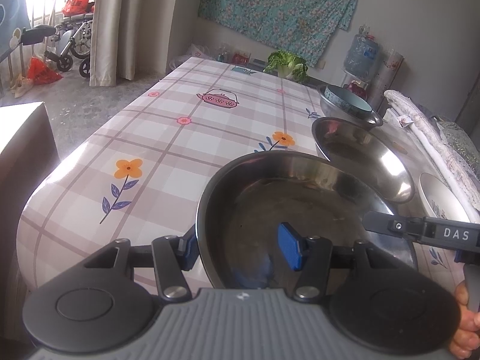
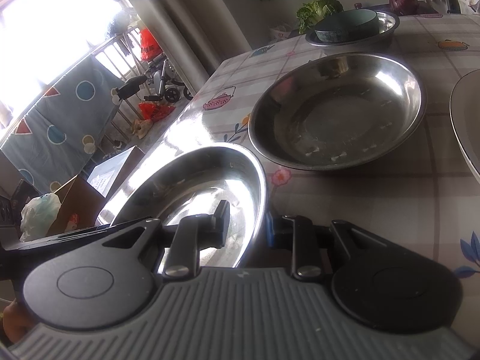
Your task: Organize plates and bowls
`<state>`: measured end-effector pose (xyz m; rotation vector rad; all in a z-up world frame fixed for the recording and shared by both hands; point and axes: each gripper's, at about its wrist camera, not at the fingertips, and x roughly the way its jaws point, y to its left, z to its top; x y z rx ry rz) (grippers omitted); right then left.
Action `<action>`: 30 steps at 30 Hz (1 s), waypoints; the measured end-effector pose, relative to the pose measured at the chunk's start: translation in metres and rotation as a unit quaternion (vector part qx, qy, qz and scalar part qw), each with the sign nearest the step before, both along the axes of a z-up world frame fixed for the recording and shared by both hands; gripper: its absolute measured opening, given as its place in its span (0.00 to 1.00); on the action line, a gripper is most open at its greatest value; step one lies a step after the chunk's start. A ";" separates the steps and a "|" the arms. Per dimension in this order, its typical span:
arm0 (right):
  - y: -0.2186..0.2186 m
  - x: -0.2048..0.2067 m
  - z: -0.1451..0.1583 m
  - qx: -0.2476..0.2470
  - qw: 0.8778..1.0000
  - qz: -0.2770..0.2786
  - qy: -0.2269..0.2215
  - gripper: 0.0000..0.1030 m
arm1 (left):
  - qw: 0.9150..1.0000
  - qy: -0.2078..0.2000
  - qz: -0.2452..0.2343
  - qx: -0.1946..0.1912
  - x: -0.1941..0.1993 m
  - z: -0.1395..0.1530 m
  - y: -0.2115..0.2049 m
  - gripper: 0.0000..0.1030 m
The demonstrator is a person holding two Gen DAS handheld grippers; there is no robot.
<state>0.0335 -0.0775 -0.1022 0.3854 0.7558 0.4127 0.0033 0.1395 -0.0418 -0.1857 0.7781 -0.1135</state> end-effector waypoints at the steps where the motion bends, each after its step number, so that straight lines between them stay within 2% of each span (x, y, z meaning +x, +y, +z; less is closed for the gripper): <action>1: 0.000 0.000 0.000 0.000 1.000 0.000 0.000 0.23 | 1.000 -0.001 0.000 0.000 0.000 0.000 0.000 0.53; 17: -0.001 -0.006 0.009 0.002 1.000 -0.003 -0.013 0.23 | 1.000 -0.018 -0.001 0.001 -0.004 0.011 -0.001 0.53; 30: -0.038 -0.012 0.025 0.024 0.999 -0.038 -0.027 0.23 | 0.998 -0.036 -0.046 0.018 0.021 0.038 -0.038 0.53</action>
